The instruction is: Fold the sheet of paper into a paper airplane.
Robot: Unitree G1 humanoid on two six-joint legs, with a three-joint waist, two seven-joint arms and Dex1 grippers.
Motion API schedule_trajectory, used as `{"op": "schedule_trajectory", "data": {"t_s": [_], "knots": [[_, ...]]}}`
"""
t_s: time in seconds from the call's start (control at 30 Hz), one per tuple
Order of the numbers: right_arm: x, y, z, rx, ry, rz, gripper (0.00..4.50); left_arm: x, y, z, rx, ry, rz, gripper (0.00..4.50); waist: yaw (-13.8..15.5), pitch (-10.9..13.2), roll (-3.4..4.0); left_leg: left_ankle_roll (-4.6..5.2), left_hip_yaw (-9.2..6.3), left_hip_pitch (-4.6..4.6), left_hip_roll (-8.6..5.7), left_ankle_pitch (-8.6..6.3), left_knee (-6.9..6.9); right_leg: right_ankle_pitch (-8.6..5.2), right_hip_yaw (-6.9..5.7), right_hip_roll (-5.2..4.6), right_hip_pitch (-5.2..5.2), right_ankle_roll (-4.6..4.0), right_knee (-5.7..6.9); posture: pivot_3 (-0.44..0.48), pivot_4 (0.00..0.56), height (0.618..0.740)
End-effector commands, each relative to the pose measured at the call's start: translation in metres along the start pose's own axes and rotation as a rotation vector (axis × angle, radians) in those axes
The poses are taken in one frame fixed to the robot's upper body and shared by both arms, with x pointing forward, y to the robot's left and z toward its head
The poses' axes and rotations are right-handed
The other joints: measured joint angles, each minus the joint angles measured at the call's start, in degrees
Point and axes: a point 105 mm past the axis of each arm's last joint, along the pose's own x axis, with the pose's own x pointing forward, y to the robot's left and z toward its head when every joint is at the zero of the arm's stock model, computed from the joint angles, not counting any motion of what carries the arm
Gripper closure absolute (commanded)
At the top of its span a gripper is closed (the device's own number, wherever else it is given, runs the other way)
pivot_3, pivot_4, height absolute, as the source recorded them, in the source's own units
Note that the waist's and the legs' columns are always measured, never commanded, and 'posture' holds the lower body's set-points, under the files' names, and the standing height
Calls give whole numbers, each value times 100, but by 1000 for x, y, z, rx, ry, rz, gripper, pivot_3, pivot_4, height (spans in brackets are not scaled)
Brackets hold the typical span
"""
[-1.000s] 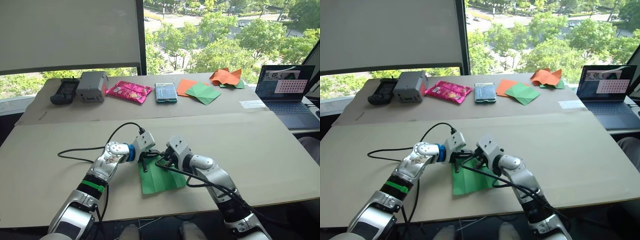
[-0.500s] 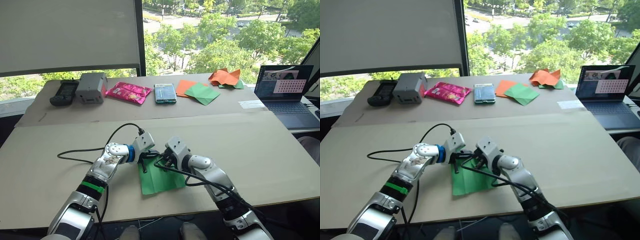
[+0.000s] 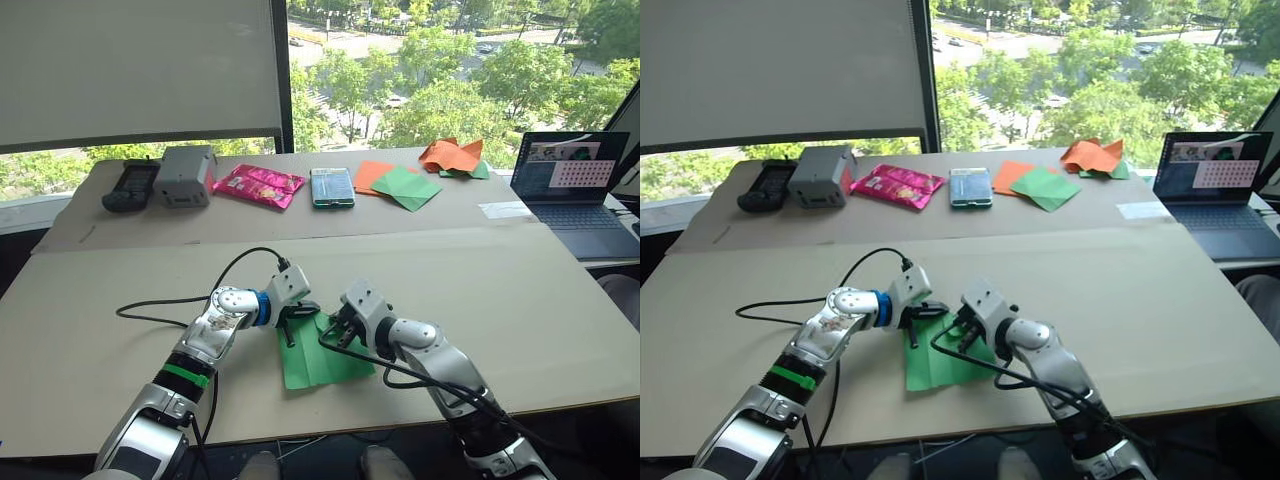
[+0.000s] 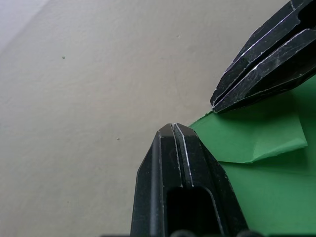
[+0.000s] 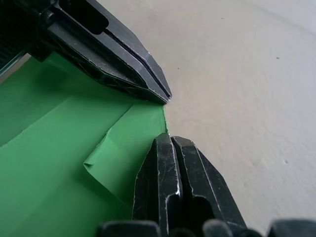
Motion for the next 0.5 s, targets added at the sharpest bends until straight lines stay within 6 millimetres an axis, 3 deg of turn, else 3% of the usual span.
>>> {"op": "schedule_trajectory", "data": {"t_s": [0.03, 0.5], "knots": [[-6, 1, -34, 66, 126, -1, 4475, 0, -8, -29, -38, 101, -27, 4500, 0, -1, 0, 0, 0, 0, 0, 0, 0, 0, 0, -1, 0, 0, -2, 0, 150, 721], [-44, 2, -64, 129, 205, -47, 4475, -1, -10, -31, -37, 103, -35, 4500, 15, -20, -25, -14, 1, -13, 1, -9, -7, -1, -4, -6, 4, 2, -54, 0, 150, 721]]}}
